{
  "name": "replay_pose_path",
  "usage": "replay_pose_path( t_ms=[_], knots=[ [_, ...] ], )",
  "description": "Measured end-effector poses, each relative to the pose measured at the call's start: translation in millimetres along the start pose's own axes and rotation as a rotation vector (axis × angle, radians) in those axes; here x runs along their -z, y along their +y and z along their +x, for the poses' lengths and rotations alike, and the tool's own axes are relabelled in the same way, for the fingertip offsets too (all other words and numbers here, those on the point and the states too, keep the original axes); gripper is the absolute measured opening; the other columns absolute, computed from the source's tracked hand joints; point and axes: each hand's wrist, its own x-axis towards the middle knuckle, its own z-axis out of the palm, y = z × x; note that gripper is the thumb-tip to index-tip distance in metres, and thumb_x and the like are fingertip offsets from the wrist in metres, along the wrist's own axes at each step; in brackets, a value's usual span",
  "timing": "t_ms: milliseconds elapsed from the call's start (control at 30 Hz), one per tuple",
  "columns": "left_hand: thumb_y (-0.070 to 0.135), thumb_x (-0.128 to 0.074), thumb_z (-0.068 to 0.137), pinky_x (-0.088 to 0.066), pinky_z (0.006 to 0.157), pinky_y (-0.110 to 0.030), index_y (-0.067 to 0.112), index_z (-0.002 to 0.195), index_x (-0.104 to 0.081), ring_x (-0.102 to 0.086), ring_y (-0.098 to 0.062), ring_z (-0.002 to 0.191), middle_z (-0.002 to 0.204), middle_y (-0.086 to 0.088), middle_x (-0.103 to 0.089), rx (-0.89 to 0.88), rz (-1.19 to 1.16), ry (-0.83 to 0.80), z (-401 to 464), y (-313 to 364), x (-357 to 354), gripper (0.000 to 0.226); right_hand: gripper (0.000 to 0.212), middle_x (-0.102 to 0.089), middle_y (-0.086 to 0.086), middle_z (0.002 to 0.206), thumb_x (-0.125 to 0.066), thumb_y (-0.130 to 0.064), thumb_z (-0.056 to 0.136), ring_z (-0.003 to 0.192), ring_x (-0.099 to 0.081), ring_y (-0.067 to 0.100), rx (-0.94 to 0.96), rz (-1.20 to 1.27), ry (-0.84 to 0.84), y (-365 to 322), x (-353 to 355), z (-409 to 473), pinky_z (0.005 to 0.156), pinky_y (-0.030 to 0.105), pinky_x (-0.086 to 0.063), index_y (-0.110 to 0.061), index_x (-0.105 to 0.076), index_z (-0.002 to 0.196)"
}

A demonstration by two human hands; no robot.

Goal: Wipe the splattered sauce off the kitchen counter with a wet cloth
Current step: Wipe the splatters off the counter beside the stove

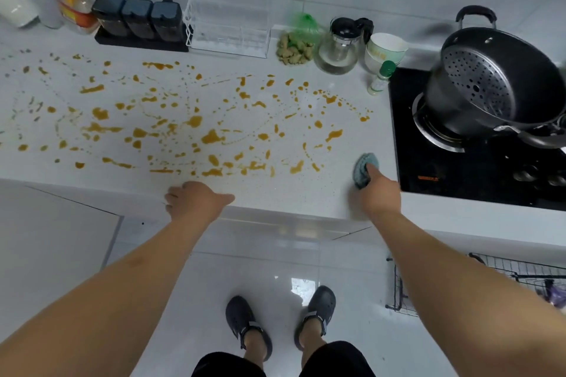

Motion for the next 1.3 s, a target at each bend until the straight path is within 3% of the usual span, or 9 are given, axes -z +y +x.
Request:
replay_pose_path(
  t_ms=[133, 233, 300, 400, 600, 833, 967, 1100, 1300],
  knots=[
    [0.094, -0.067, 0.061, -0.013, 0.127, -0.055, -0.012, 0.158, 0.004, 0.004, -0.046, 0.157, 0.167, -0.034, 0.009, -0.008, -0.039, -0.099, 1.2, 6.2, -7.2, 0.160, 0.053, -0.041, 0.010, 0.112, -0.046, -0.019, 0.094, 0.074, -0.051, 0.029, 0.062, -0.057, 0.000, -52.5, -21.2, -6.4, 0.090, 0.036, -0.049, -0.022, -0.046, 0.147],
    [0.090, -0.069, 0.065, -0.014, 0.127, -0.056, -0.014, 0.157, 0.007, 0.003, -0.049, 0.156, 0.166, -0.037, 0.010, -0.026, 0.043, -0.096, 0.9, 7.9, -8.7, 0.158, 0.041, -0.027, -0.006, 0.078, -0.046, -0.011, 0.095, 0.099, -0.049, 0.037, 0.234, -0.151, -0.017, -82.8, -34.3, -15.0, 0.090, 0.040, -0.051, -0.011, -0.056, 0.135],
    [0.086, -0.071, 0.069, -0.017, 0.127, -0.056, -0.015, 0.157, 0.006, 0.000, -0.051, 0.156, 0.165, -0.038, 0.008, -0.046, 0.115, -0.080, 2.7, 6.5, -11.4, 0.154, 0.039, -0.019, -0.007, 0.075, -0.047, -0.009, 0.096, 0.103, -0.047, 0.037, 0.330, -0.198, -0.011, -101.0, -42.3, -20.8, 0.088, 0.041, -0.051, -0.010, -0.057, 0.134],
    [0.087, -0.071, 0.067, -0.023, 0.125, -0.057, -0.015, 0.158, 0.000, -0.006, -0.054, 0.154, 0.164, -0.041, 0.003, -0.056, 0.202, -0.076, 6.9, 7.5, -12.5, 0.154, 0.042, -0.039, 0.003, 0.089, -0.046, -0.005, 0.095, 0.106, -0.048, 0.035, 0.431, -0.221, -0.057, -120.4, -56.9, -33.4, 0.084, 0.041, -0.052, -0.008, -0.053, 0.136],
    [0.093, -0.074, 0.047, -0.044, 0.109, -0.059, 0.007, 0.142, -0.057, -0.038, -0.056, 0.141, 0.153, -0.036, -0.041, -0.086, 0.307, -0.087, 18.1, 16.1, 0.4, 0.129, 0.039, -0.064, 0.004, 0.105, -0.054, -0.008, 0.090, 0.103, -0.049, 0.033, 0.566, -0.396, -0.094, -74.0, -47.6, -38.1, 0.069, 0.037, -0.049, -0.017, -0.062, 0.127],
    [0.090, -0.076, 0.052, -0.046, 0.109, -0.056, 0.007, 0.146, -0.054, -0.034, -0.057, 0.143, 0.155, -0.038, -0.037, -0.086, 0.323, -0.055, 17.8, 18.2, -3.4, 0.127, 0.042, -0.043, 0.014, 0.101, -0.041, -0.005, 0.099, 0.104, -0.052, 0.035, 0.270, -0.291, -0.039, -83.5, -24.2, -8.4, 0.089, 0.041, -0.053, -0.009, -0.050, 0.140],
    [0.093, -0.074, 0.051, -0.044, 0.107, -0.055, 0.009, 0.149, -0.050, -0.033, -0.058, 0.144, 0.155, -0.036, -0.039, -0.088, 0.334, -0.074, 24.3, 19.1, -1.7, 0.131, 0.041, -0.049, 0.017, 0.126, -0.042, -0.007, 0.101, 0.108, -0.051, 0.037, 0.366, -0.266, -0.039, -124.2, -44.9, -10.7, 0.095, 0.040, -0.049, -0.006, -0.050, 0.140],
    [0.093, -0.074, 0.051, -0.045, 0.106, -0.056, 0.010, 0.150, -0.049, -0.035, -0.058, 0.143, 0.154, -0.035, -0.041, -0.083, 0.343, -0.074, 25.4, 20.4, -0.6, 0.132, 0.042, -0.055, 0.013, 0.124, -0.049, -0.005, 0.093, 0.105, -0.048, 0.036, 0.516, -0.306, -0.050, -140.9, -76.0, -33.0, 0.077, 0.038, -0.051, -0.007, -0.055, 0.135],
    [0.095, -0.072, 0.051, -0.045, 0.105, -0.054, 0.011, 0.150, -0.048, -0.037, -0.056, 0.142, 0.155, -0.033, -0.042, -0.113, 0.345, -0.043, 19.6, 16.1, -0.8, 0.132, 0.055, -0.052, -0.008, 0.141, -0.052, 0.001, 0.084, 0.103, -0.046, 0.033, 0.687, -0.371, -0.143, -82.8, -67.0, -60.5, 0.076, 0.042, -0.052, -0.018, -0.057, 0.135]
  ],
)
